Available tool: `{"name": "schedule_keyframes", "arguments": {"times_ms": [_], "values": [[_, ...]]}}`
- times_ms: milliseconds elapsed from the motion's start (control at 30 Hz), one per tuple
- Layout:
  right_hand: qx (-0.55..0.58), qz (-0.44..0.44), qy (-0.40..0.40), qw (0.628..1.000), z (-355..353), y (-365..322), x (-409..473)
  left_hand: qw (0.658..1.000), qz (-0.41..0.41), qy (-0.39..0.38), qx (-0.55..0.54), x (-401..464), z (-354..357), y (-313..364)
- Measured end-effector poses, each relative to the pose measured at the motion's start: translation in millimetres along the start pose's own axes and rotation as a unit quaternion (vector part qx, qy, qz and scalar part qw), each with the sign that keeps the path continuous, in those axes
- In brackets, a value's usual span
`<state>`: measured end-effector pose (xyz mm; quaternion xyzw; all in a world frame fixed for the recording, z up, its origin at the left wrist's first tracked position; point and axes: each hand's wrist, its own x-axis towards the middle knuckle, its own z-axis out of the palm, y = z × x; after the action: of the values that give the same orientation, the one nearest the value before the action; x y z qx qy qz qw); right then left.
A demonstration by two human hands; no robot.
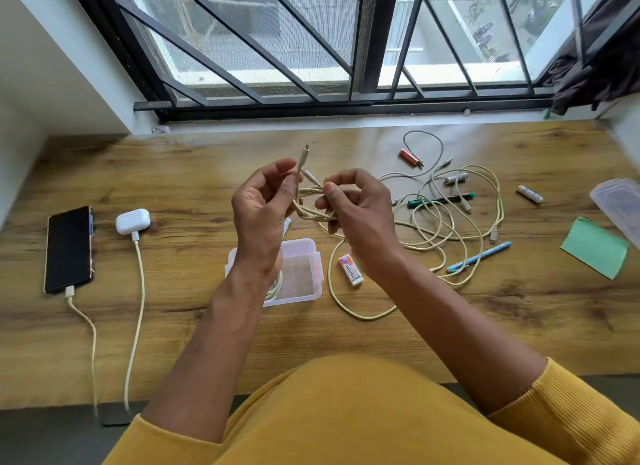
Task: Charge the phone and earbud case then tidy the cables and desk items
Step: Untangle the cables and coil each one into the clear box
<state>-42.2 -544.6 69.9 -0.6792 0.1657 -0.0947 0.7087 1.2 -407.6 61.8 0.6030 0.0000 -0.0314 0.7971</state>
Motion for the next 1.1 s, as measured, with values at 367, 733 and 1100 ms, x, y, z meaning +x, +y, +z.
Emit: {"name": "schedule_keyframes", "arguments": {"times_ms": [367, 733, 1100], "values": [[-0.021, 0.028, 0.041, 0.999, 7.2, -3.6, 0.5, 0.998, 0.054, -0.024, 0.012, -4.2, 1.7, -1.7], [-0.031, -0.008, 0.006, 0.999, 4.9, -10.4, 0.1, 0.991, 0.104, -0.02, 0.078, -3.5, 1.2, -4.1], [-0.045, -0.033, -0.115, 0.992, -8.1, -9.2, 0.2, 0.985, 0.06, -0.044, 0.157, 4.9, -20.9, 4.5]]}}
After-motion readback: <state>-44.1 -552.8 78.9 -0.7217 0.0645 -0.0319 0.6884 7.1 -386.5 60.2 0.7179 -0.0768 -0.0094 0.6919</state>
